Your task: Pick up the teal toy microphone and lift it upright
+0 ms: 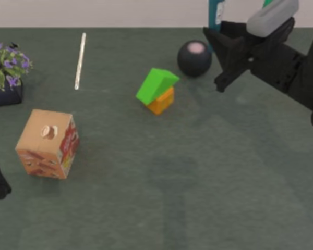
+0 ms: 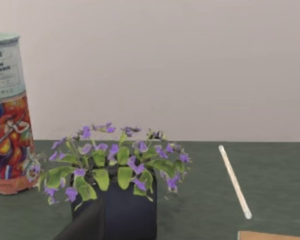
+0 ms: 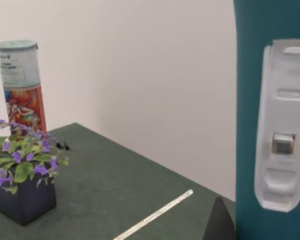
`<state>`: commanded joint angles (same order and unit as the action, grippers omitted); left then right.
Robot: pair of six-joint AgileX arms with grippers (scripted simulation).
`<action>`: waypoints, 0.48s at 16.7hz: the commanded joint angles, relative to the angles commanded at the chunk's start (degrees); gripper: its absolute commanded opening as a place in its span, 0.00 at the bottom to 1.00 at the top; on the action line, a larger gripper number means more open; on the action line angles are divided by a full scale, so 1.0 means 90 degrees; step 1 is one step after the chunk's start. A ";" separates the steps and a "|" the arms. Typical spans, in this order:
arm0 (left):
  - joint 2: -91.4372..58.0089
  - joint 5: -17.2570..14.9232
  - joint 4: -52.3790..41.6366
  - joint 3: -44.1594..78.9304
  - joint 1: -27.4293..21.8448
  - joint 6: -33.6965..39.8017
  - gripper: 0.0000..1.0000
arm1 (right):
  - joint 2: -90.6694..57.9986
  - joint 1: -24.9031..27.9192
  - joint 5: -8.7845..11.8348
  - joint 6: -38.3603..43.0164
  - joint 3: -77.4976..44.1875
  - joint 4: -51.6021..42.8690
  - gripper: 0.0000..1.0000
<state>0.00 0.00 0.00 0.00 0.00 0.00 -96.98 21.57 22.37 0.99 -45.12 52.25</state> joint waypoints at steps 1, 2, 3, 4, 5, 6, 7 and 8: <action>0.0000 0.0000 0.0000 0.0000 0.0000 0.0000 1.00 | 0.0000 0.0000 0.0000 0.0000 0.0000 0.0000 0.00; 0.0000 0.0000 0.0000 0.0000 0.0000 0.0000 1.00 | 0.0000 0.0000 0.0000 0.0000 0.0000 0.0000 0.00; 0.0000 0.0000 0.0000 0.0000 0.0000 0.0000 1.00 | -0.0022 0.0028 -0.0009 0.0017 -0.0030 -0.0015 0.00; 0.0000 0.0000 0.0000 0.0000 0.0000 0.0000 1.00 | -0.0017 0.0048 -0.0025 0.0019 -0.0024 -0.0007 0.00; 0.0000 0.0000 0.0000 0.0000 0.0000 0.0000 1.00 | 0.0007 0.0127 -0.0093 0.0024 -0.0002 0.0027 0.00; 0.0000 0.0000 0.0000 0.0000 0.0000 0.0000 1.00 | 0.0049 0.0255 -0.0214 0.0030 0.0034 0.0083 0.00; 0.0000 0.0000 0.0000 0.0000 0.0000 0.0000 1.00 | 0.0104 0.0415 -0.0375 0.0037 0.0081 0.0156 0.00; 0.0000 0.0000 0.0000 0.0000 0.0000 0.0000 1.00 | 0.0168 0.0599 -0.0558 0.0047 0.0137 0.0239 0.00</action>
<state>0.00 0.00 0.00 0.00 0.00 0.00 -95.47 26.96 17.35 1.41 -43.88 54.40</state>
